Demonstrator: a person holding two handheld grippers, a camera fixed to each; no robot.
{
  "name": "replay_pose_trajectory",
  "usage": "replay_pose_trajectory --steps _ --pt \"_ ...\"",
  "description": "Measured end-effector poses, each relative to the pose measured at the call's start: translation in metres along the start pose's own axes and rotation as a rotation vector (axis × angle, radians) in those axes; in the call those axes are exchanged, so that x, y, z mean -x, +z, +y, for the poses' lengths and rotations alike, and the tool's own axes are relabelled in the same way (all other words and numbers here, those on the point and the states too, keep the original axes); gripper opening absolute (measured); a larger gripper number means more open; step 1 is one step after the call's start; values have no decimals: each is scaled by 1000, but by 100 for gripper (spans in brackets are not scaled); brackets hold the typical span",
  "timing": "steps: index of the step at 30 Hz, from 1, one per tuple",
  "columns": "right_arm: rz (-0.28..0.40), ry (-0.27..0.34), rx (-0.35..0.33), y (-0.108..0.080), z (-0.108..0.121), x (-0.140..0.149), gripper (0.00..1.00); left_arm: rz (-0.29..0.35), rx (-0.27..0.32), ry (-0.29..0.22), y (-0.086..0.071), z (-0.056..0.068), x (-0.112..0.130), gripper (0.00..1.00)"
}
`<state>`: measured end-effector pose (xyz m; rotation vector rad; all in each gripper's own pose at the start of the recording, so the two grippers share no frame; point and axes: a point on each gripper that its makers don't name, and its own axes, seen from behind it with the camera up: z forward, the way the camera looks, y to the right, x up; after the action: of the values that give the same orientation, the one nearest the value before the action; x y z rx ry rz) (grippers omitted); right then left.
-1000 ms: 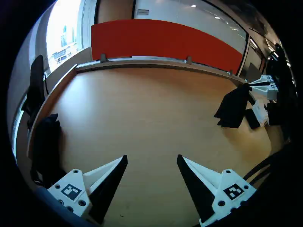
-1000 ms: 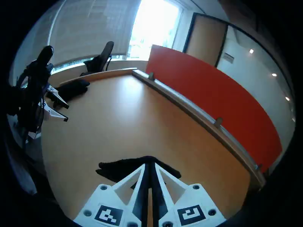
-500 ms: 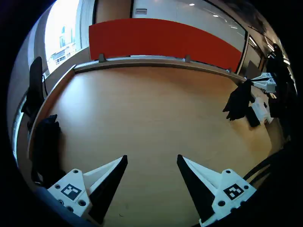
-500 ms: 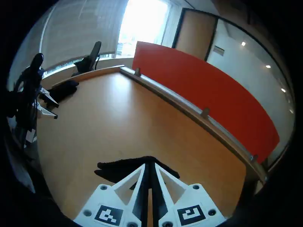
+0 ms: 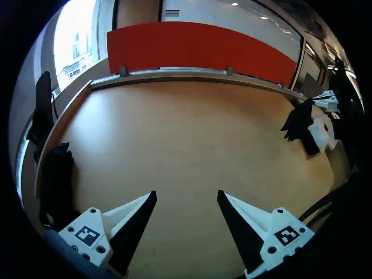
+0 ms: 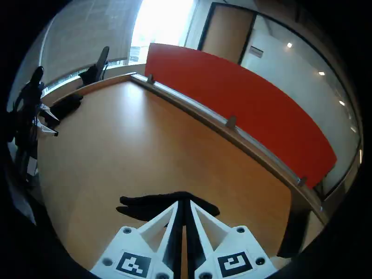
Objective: Fold towel
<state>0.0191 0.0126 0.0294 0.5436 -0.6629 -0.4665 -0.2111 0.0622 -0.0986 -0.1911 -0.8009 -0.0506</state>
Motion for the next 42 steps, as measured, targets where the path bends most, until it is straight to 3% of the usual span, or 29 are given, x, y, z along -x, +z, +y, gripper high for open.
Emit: replay_pose_trajectory --steps 19,42 --pt "-70 49 89 -14 79 44 5 -11 -9 2 5 10 -2 97" --pt "-140 91 164 -18 147 77 5 -25 -24 11 10 14 -5 97"
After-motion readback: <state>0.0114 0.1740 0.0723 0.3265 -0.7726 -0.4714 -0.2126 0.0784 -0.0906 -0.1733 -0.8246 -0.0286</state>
